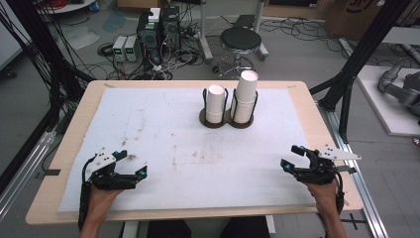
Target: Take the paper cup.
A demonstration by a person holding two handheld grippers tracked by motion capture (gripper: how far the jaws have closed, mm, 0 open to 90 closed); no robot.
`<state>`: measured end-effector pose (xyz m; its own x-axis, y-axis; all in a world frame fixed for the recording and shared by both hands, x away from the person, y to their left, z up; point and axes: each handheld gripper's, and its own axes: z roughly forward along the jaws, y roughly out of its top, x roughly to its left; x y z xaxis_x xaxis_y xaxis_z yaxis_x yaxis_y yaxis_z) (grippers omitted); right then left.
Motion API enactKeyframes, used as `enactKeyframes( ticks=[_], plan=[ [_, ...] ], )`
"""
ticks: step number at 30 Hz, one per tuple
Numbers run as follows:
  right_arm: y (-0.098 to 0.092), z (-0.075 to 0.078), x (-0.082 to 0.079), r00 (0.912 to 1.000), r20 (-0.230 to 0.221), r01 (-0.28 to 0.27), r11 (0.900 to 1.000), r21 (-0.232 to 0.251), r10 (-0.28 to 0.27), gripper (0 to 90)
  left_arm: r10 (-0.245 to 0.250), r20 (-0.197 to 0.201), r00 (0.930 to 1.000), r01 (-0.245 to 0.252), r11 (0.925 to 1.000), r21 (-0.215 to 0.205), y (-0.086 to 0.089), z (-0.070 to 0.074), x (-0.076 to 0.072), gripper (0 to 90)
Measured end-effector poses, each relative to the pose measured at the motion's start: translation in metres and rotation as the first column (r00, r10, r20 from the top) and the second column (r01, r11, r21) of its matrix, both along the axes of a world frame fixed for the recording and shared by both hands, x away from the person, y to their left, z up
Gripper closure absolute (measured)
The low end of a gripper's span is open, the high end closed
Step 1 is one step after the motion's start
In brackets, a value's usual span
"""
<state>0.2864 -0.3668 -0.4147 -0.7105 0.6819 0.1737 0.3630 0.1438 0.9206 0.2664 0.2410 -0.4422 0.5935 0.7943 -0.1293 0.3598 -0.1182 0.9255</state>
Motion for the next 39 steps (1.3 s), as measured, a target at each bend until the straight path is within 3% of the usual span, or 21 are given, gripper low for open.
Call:
enactKeyframes(
  ticks=[7,9,20,28,39],
  plan=[
    [-0.003,0.022,0.006,0.9972,0.033,-0.066,0.997,-0.027,0.067,20.6,-0.005,-0.003,1.0,0.005,1.0,0.0,0.001,-0.001,0.001,1.7],
    [-0.004,0.028,0.011,0.9967,0.02,-0.078,0.996,-0.045,0.079,20.5,-0.005,-0.005,1.0,0.005,1.0,-0.003,0.0,-0.001,0.001,1.7],
    [-0.005,0.082,0.061,0.9877,0.02,-0.153,0.983,-0.098,0.155,18.4,-0.016,0.002,0.9999,0.016,0.9999,-0.006,-0.002,0.0,0.0,1.7],
    [0.008,0.113,0.097,0.9804,0.005,-0.193,0.965,-0.176,0.197,15.6,-0.013,0.003,0.9999,0.013,0.9998,-0.013,0.002,0.001,0.0,1.8],
    [0.021,0.146,0.143,0.9757,-0.057,-0.219,0.935,-0.278,0.212,13.8,-0.005,0.01,0.9999,0.005,0.9995,-0.031,0.006,0.003,-0.002,1.7]
  ],
)
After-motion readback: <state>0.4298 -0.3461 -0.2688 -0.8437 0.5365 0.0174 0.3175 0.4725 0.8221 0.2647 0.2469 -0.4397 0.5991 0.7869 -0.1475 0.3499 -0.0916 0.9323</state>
